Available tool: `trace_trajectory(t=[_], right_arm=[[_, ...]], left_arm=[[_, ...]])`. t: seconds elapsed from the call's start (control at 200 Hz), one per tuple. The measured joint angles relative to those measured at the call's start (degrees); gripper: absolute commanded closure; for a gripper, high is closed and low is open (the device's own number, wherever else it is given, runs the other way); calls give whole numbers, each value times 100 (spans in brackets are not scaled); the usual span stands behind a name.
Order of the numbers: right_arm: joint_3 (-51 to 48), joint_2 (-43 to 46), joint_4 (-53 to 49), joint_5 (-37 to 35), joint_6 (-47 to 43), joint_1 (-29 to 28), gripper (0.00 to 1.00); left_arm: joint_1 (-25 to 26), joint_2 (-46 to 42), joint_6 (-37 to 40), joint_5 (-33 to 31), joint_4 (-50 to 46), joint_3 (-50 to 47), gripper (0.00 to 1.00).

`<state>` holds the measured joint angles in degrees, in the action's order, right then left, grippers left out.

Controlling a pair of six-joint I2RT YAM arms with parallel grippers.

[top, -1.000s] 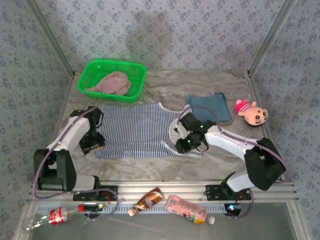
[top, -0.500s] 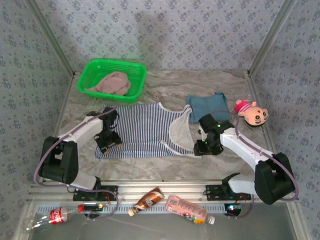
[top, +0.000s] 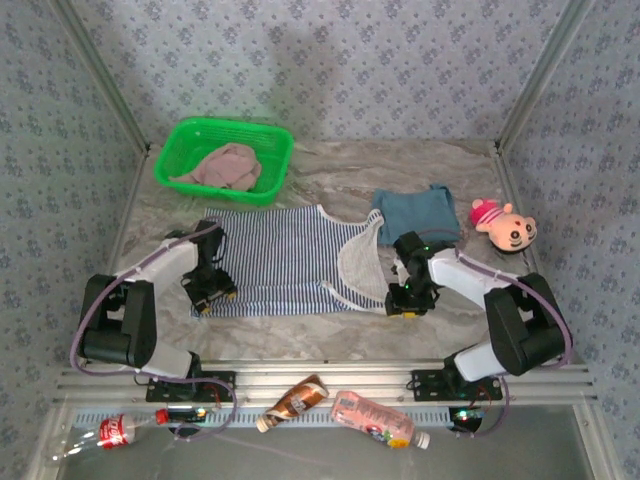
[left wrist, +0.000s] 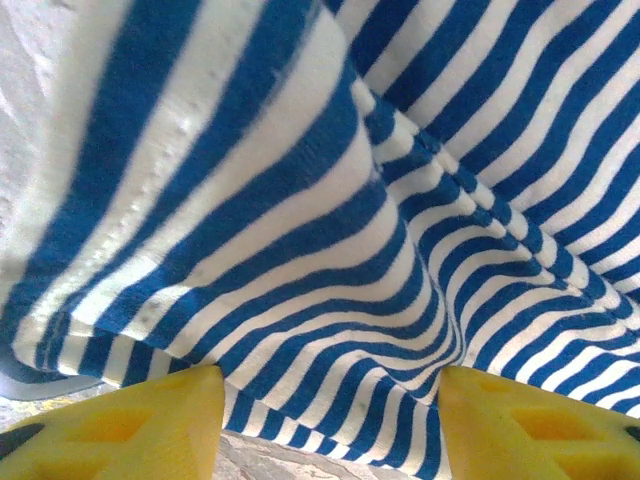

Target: Fold and stack the tank tops

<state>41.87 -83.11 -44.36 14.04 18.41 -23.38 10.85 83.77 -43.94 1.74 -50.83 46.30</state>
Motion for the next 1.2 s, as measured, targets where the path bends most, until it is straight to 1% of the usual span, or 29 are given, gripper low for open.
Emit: trace_trajectory(t=[0.13,0.275,0.465,0.635,0.899,0.999,1.134,1.199], right_arm=[[0,-66,92,87,17,20,84],[2,4,70,258,20,225,88],[42,166,-7,710,94,654,88],[140,170,20,1123,321,966,87],[168,17,374,1679,715,1335,87],[166,-63,581,1755,890,1556,85],[72,-221,837,1775,1067,1716,83],[-22,-258,975,1773,1172,1779,79]], left_arm=[[-87,0,116,-4,13,-37,41],[-151,2,256,-44,11,-59,41],[-186,164,424,-140,2,-24,41],[-208,260,603,-319,-59,264,41],[-522,291,874,-479,-55,468,41],[-627,358,997,-535,-55,468,41],[-776,450,1119,-566,-22,466,41],[-831,511,1165,-568,13,461,41]])
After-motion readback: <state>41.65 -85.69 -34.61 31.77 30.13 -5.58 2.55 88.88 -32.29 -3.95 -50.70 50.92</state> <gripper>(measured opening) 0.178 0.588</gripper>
